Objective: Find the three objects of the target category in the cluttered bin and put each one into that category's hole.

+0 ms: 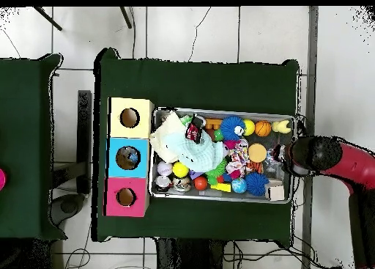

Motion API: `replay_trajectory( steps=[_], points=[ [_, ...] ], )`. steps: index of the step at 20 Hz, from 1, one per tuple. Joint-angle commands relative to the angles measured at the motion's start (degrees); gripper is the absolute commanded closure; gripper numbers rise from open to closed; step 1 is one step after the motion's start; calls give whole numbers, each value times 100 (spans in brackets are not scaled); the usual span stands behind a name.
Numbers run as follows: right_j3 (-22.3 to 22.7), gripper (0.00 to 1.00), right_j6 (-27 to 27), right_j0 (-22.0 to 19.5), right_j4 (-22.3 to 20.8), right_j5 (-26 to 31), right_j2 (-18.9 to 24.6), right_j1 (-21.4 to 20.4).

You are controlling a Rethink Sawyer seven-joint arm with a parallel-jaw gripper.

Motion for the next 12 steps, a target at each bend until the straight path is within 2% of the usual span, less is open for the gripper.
replay_trajectory(
  steps=[1,5,12],
  points=[
    [727,0,-598,209,-278,-295,101,-273],
    [796,0,-349,307,-301,-493,62,-224],
    [675,0,-309,368,-309,-551,18,-131]
  ],
)
